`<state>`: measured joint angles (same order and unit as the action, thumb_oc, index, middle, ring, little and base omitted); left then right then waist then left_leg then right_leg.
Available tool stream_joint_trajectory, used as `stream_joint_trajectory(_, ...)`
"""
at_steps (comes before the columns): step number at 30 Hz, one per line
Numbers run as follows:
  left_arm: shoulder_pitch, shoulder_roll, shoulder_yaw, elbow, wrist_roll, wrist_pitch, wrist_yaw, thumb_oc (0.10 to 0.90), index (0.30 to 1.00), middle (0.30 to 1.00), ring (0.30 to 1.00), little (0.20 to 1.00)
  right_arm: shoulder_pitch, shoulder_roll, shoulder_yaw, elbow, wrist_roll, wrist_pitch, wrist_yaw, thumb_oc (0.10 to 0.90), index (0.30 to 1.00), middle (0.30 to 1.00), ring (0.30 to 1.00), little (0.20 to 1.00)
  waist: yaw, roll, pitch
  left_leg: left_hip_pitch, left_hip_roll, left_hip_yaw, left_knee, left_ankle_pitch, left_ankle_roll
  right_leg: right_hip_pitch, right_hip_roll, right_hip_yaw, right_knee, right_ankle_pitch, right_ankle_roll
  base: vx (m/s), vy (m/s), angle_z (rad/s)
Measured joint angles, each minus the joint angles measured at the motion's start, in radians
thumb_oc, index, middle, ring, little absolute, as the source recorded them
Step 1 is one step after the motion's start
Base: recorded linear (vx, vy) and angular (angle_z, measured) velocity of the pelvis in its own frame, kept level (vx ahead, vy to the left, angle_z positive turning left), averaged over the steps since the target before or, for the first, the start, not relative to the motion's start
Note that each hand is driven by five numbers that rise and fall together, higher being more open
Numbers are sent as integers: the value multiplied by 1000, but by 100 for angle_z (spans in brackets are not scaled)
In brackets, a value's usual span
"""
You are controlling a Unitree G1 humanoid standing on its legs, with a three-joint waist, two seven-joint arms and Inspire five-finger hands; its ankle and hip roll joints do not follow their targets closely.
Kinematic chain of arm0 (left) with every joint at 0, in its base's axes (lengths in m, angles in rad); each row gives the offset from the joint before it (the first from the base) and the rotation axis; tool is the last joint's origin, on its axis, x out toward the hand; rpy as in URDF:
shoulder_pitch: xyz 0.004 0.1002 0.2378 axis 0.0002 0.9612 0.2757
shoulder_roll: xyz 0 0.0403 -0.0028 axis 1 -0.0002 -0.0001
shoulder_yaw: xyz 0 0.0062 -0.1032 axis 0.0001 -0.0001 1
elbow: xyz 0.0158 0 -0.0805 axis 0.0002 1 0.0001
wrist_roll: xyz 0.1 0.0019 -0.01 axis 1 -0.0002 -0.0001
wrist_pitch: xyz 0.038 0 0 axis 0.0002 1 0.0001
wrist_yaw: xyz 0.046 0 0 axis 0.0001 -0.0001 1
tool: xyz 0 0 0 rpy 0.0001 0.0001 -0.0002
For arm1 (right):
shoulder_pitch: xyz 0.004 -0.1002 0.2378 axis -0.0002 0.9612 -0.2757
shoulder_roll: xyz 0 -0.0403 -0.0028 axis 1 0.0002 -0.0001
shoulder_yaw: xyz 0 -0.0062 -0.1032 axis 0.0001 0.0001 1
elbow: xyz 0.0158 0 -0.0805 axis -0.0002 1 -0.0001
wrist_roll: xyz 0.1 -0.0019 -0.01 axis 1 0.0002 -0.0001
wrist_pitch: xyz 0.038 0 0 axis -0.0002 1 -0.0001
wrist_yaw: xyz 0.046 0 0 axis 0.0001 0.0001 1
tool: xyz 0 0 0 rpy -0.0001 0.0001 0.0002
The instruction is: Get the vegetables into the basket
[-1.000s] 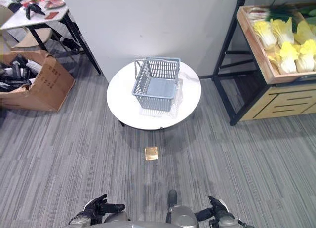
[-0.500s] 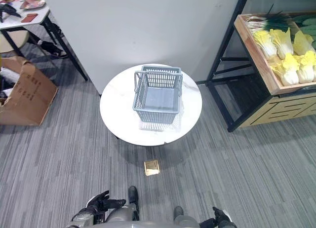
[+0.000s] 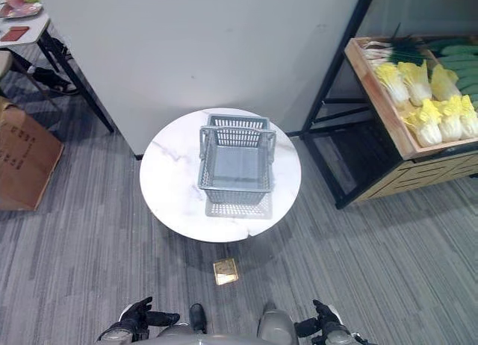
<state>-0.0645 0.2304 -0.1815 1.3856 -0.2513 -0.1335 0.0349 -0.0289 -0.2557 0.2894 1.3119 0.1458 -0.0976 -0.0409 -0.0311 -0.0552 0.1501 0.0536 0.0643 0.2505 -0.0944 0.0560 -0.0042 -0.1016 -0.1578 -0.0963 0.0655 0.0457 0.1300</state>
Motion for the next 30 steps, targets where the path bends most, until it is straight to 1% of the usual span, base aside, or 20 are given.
stream_joint_trajectory(1,5,-7,0,-1,0,-1,-1,900,1000,1000,1000,1000,3,-1,0,0,-1,1,-2,900,1000,1000,1000,1000,0,6,-2,4,12,-2,1,0,-2,15,12,-8,-17,7,-5,95,-103,22)
stream_joint_trajectory(3,15,-18,13,-7,1,-3,-5,900,1000,1000,1000,1000,1,-15,5,-6,-2,8,1,900,1000,1000,1000,1000,1,34,-1,1,51,-7,12,13,-31,20,53,-17,-14,-2,-25,76,-130,0)
stream_joint_trajectory(4,14,-21,21,-9,6,-3,-5,900,1000,1000,1000,1000,3,-17,9,-10,-2,7,1,900,1000,1000,1000,1000,1,38,-3,-1,63,-10,18,12,-46,21,65,-23,-15,-5,-32,67,-154,6)
stream_joint_trajectory(8,13,-22,32,-8,9,-5,-5,900,1000,1000,1000,1000,7,-22,25,-29,-11,9,6,900,1000,1000,1000,1000,11,44,-6,-19,102,-24,52,7,-69,32,99,-43,-31,-10,-58,46,-167,7)
stream_joint_trajectory(10,10,-27,36,-9,9,-6,-5,900,1000,1000,1000,1000,10,-30,21,-22,-12,7,9,900,1000,1000,1000,1000,16,55,-5,-38,118,-45,66,2,-79,30,106,-59,-30,-12,-61,36,-171,22)
stream_joint_trajectory(12,9,-28,36,-9,9,-6,-4,900,1000,1000,1000,1000,10,-35,17,-15,-12,7,10,900,1000,1000,1000,1000,15,61,-6,-48,122,-52,70,-5,-80,28,108,-72,-29,-15,-66,67,-114,21)
stream_joint_trajectory(13,10,-30,39,-4,10,-6,-4,900,1000,1000,1000,1000,10,-41,-26,6,-12,6,7,900,1000,1000,1000,1000,18,68,-10,-46,125,-56,66,-6,-81,27,113,-77,-18,-22,-77,80,-98,12)
stream_joint_trajectory(15,11,-32,48,2,19,-4,1,900,1000,1000,1000,1000,11,-59,-65,4,-15,-1,-8,900,1000,1000,1000,1000,17,73,-21,-43,126,-56,63,-7,-82,27,116,-77,-14,-28,-77,63,-56,0)
stream_joint_trajectory(16,16,-35,50,3,23,-3,11,900,1000,1000,1000,1000,8,-77,-79,-2,-41,-2,-46,900,1000,1000,1000,1000,15,76,-29,-42,126,-55,61,-8,-83,28,116,-75,-14,-29,-76,47,-23,-3)
stream_joint_trajectory(17,19,-37,56,4,41,-3,12,900,1000,1000,1000,1000,15,-117,-84,-20,-106,-1,-86,900,1000,1000,1000,1000,15,80,-37,-42,123,-54,61,-6,-85,30,113,-75,-16,-28,-75,0,0,0)
stream_joint_trajectory(19,22,-38,62,3,57,-4,12,900,1000,1000,1000,1000,25,-171,-83,-49,-183,7,-120,900,1000,1000,1000,1000,16,82,-43,-38,118,-55,63,-3,-91,32,110,-76,-19,-27,-74,0,0,0)
stream_joint_trajectory(20,29,-37,75,-3,59,-4,13,900,1000,1000,1000,1000,30,-222,-104,-103,-228,30,-151,900,1000,1000,1000,1000,16,69,-43,-35,116,-55,61,-3,-91,37,107,-76,-20,-23,-78,0,0,0)
stream_joint_trajectory(21,35,-38,81,-6,61,-4,12,900,1000,1000,1000,1000,53,-269,-110,-197,-266,46,-161,900,1000,1000,1000,1000,14,78,-48,-34,111,-54,60,-3,-91,37,103,-74,-22,-22,-76,0,0,0)
stream_joint_trajectory(22,42,-39,98,-6,69,-6,12,900,1000,1000,1000,1000,65,-334,-116,-294,-333,51,-189,900,1000,1000,1000,1000,10,69,-48,-32,107,-52,57,-3,-91,42,101,-72,-34,-19,-64,4,20,-4)
stream_joint_trajectory(23,45,-41,117,-6,76,-5,11,900,1000,1000,1000,1000,86,-374,-135,-395,-376,71,-202,900,1000,1000,1000,1000,9,75,-50,-28,104,-51,54,-2,-91,47,99,-71,-45,-12,-63,1,18,-7)
stream_joint_trajectory(24,51,-40,134,-4,77,-5,12,900,1000,1000,1000,1000,91,-437,-151,-504,-442,58,-245,900,1000,1000,1000,1000,3,65,-50,-27,101,-51,52,-2,-91,53,97,-68,-59,-3,-59,5,20,-4)
stream_joint_trajectory(25,51,-38,142,-3,78,-4,12,900,1000,1000,1000,1000,83,-468,-169,-544,-476,46,-264,900,1000,1000,1000,1000,2,64,-56,-24,98,-51,52,-2,-91,58,96,-68,-66,1,-59,0,0,0)
stream_joint_trajectory(26,56,-38,157,-3,83,-4,12,900,1000,1000,1000,1000,73,-510,-181,-623,-515,64,-271,900,1000,1000,1000,1000,4,54,-60,-22,96,-50,46,-2,-91,66,94,-69,-74,3,-56,22,26,5)
stream_joint_trajectory(27,64,-37,157,-3,91,-6,13,900,1000,1000,1000,1000,60,-567,-200,-747,-583,47,-305,900,1000,1000,1000,1000,4,54,-64,-20,92,-50,38,-3,-87,69,90,-70,-84,8,-50,29,22,5)
stream_joint_trajectory(30,61,-30,155,-6,103,-9,14,900,1000,1000,1000,1000,-28,-580,-197,-842,-622,33,-314,900,1000,1000,1000,1000,16,46,-67,-18,88,-51,29,0,-86,77,88,-72,-99,17,-46,2,3,1)
